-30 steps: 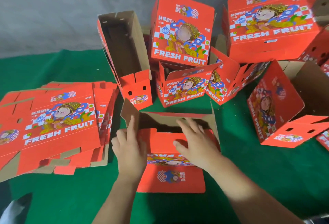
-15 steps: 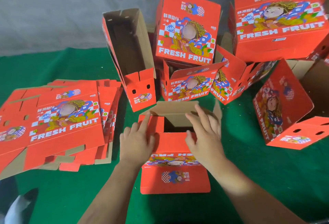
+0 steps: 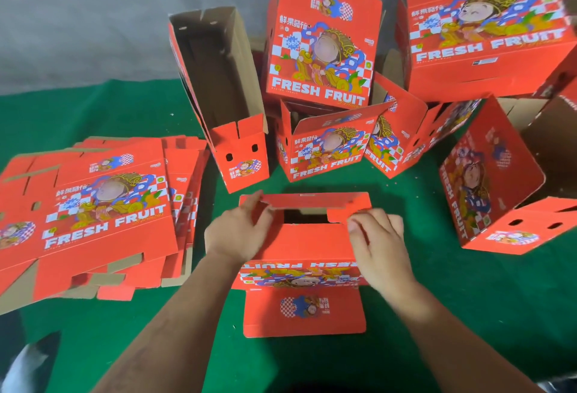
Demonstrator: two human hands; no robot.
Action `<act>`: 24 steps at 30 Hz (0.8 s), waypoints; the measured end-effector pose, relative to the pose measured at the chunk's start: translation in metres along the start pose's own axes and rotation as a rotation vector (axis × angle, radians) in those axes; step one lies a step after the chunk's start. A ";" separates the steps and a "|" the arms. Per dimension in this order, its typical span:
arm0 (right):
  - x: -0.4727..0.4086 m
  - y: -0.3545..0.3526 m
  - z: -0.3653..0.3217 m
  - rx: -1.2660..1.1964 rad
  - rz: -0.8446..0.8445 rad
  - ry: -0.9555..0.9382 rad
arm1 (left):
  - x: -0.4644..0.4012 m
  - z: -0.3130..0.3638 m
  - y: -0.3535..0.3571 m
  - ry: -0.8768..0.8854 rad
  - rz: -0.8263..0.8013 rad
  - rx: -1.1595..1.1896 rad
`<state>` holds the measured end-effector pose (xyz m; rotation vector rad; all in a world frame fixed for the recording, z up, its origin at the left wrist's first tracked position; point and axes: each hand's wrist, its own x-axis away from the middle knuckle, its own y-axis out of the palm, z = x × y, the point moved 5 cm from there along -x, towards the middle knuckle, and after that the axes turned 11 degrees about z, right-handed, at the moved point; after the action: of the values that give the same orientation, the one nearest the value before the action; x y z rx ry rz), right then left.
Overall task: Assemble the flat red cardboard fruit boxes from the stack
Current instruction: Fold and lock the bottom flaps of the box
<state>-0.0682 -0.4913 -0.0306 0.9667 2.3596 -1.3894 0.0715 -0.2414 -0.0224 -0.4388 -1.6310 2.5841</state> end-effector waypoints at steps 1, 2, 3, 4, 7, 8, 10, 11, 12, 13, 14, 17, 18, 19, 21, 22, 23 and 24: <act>-0.009 0.000 -0.001 -0.048 0.002 0.072 | 0.003 -0.001 -0.002 -0.037 0.015 0.155; -0.019 -0.001 -0.001 -0.109 0.015 0.156 | 0.007 -0.002 -0.003 -0.097 0.034 0.276; -0.028 0.000 -0.001 -0.163 0.025 0.239 | 0.010 -0.003 -0.001 -0.163 0.042 0.317; -0.035 0.002 0.001 -0.187 0.009 0.315 | 0.013 -0.004 0.003 -0.201 0.023 0.292; -0.039 0.024 0.006 -0.068 -0.324 0.421 | 0.017 0.001 0.009 -0.161 -0.040 0.056; -0.038 0.031 0.006 -0.008 -0.438 0.408 | 0.017 0.001 0.009 -0.195 -0.069 0.069; -0.040 0.037 0.006 0.088 -0.499 0.378 | 0.015 0.000 0.013 -0.301 -0.147 0.140; -0.042 0.039 0.006 0.151 -0.481 0.369 | 0.013 0.000 0.015 -0.323 -0.167 0.130; -0.044 0.040 0.004 0.223 -0.456 0.358 | 0.013 0.001 0.016 -0.332 -0.174 0.094; -0.045 0.041 0.001 0.289 -0.435 0.344 | 0.013 0.002 0.015 -0.340 -0.171 0.068; -0.044 0.041 -0.002 0.333 -0.418 0.336 | 0.013 0.002 0.014 -0.349 -0.158 0.064; -0.041 0.041 -0.002 0.277 -0.443 0.338 | 0.012 -0.003 0.017 -0.360 -0.121 0.228; -0.041 0.039 0.000 0.184 -0.454 0.377 | 0.013 -0.006 0.017 -0.395 -0.104 0.362; -0.043 0.035 0.002 0.067 -0.438 0.443 | 0.012 -0.008 0.016 -0.449 -0.086 0.506; -0.047 0.026 0.007 -0.154 -0.334 0.620 | 0.014 -0.011 0.015 -0.542 -0.042 0.706; -0.047 0.020 0.012 -0.250 -0.275 0.729 | 0.016 -0.013 0.014 -0.594 -0.023 0.770; -0.047 0.014 0.016 -0.369 -0.233 0.864 | 0.017 -0.015 0.012 -0.660 -0.015 0.840; -0.045 0.009 0.021 -0.521 -0.214 1.021 | 0.018 -0.017 0.010 -0.743 -0.032 0.925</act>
<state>-0.0309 -0.5252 -0.0251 1.4938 3.3370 -0.1929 0.0594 -0.2271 -0.0418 0.6491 -0.2821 3.2407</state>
